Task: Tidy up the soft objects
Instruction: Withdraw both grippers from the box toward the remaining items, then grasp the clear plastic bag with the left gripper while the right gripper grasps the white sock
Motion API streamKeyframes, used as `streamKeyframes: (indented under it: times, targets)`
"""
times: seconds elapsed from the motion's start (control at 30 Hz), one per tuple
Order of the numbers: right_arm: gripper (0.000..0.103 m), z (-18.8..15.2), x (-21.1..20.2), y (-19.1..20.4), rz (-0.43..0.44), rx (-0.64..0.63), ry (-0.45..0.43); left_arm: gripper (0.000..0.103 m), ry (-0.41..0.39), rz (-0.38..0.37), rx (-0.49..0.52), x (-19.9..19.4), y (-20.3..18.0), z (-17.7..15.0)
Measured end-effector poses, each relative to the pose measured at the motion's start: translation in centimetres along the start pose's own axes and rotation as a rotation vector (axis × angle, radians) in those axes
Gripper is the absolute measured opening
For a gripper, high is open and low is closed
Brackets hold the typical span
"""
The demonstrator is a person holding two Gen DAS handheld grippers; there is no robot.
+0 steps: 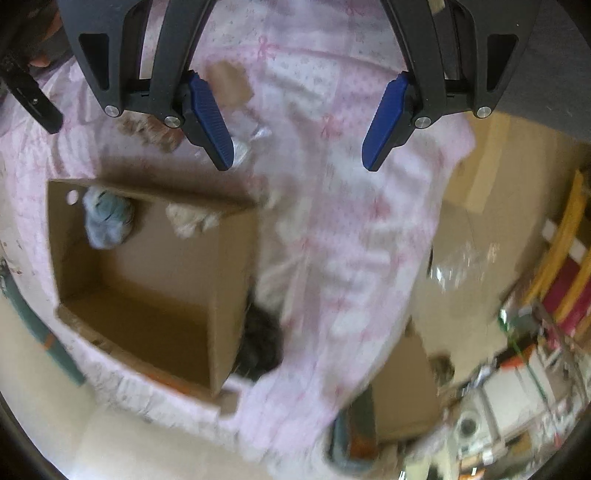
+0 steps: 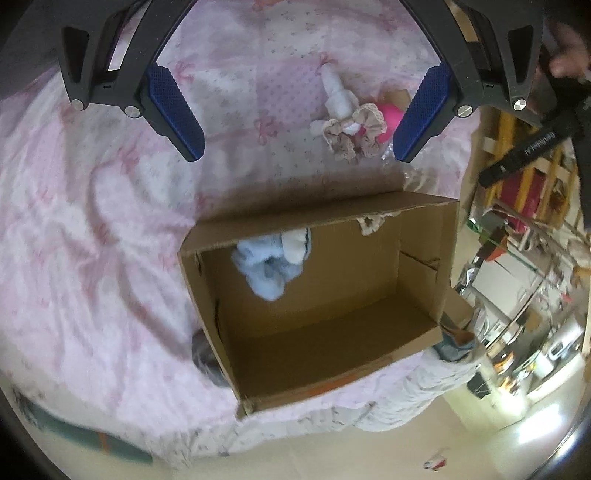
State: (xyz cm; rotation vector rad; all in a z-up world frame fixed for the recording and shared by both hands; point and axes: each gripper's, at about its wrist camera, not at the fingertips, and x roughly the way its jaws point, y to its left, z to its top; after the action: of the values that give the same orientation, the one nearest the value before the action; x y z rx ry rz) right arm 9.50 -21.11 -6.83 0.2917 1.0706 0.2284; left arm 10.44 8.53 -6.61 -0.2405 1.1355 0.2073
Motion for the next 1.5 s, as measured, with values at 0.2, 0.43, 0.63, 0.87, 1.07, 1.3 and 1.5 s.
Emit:
streamKeyframes:
  times: [0.2,0.43,0.63,0.87,1.07,1.3,1.5]
  targets:
    - [0.103,-0.1,1.0,-0.4,-0.006,0.034,0.036,0.069,0.164,-0.047,-0.051,4.1,0.1,0.2]
    - [0.103,0.1,1.9,-0.7,-0.008,0.047,0.064,0.069,0.263,-0.122,0.066,8.0,-4.2,0.6]
    - [0.103,0.0,2.0,-1.0,-0.004,0.057,0.071,0.033,0.281,-0.135,0.124,9.4,-5.7,0.2]
    - [0.103,0.1,2.3,-1.0,0.014,0.063,0.089,0.012,0.235,-0.192,0.113,7.2,-5.2,0.7]
    - [0.103,-0.6,2.9,-0.1,0.056,0.019,0.152,0.012,0.104,-0.173,0.136,1.0,-4.0,0.9]
    - [0.079,-2.9,5.8,3.3,0.042,-0.156,0.314,0.012,0.089,-0.16,0.164,-0.8,-3.6,-2.1]
    - [0.045,-3.9,7.6,4.6,0.04,-0.232,0.365,0.012,0.096,-0.144,0.13,0.6,-3.1,-1.5]
